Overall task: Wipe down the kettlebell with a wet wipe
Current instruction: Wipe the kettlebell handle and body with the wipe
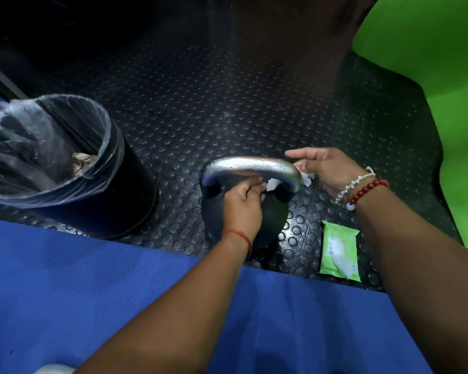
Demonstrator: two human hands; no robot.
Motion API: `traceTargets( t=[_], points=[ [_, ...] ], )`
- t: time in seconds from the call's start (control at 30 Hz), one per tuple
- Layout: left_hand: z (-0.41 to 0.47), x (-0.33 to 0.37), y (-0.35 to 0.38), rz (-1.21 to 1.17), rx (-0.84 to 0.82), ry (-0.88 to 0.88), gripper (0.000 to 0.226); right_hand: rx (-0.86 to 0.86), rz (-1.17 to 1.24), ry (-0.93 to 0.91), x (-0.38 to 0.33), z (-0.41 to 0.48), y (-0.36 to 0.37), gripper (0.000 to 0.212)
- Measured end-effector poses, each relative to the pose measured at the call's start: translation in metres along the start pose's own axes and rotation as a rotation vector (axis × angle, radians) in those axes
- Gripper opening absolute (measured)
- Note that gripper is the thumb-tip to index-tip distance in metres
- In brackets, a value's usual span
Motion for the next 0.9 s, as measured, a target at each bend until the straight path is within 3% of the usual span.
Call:
traceTargets(
  t=[0.17,0.3,0.37,0.47,0.63,0.9],
  points=[
    [0.021,-0.001,0.022,-0.046,-0.087,-0.108,0.034,0.021,0.131,0.048,0.006,-0.006,0.001,0.045],
    [0.024,-0.005,0.027,0.009,-0.102,-0.128,0.032,0.166,0.418,0.13,0.036,-0.018,-0.001,0.036],
    [0.024,-0.006,0.028,0.001,-0.095,-0.137,0.039,0.251,0.398,0.239,0.058,-0.028,0.008,0.035],
    [0.021,-0.005,0.032,-0.037,-0.11,-0.157,0.047,0.239,0.334,0.317,0.082,-0.035,0.034,0.036],
    [0.008,-0.01,0.036,-0.157,-0.097,-0.23,0.018,0.255,0.384,0.239,0.093,-0.032,0.051,0.041],
    [-0.006,0.001,0.035,-0.298,-0.046,-0.259,0.018,0.299,0.347,0.194,0.095,-0.031,0.056,0.044]
  ],
)
Point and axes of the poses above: each hand's wrist, its own z-axis towards the middle knuckle, its own y-axis out of the palm, x = y × z, the point moved 4 cm from there along z, towards the middle knuckle, and after that the axes turned 4 degrees about y, right-handed, at the moved point
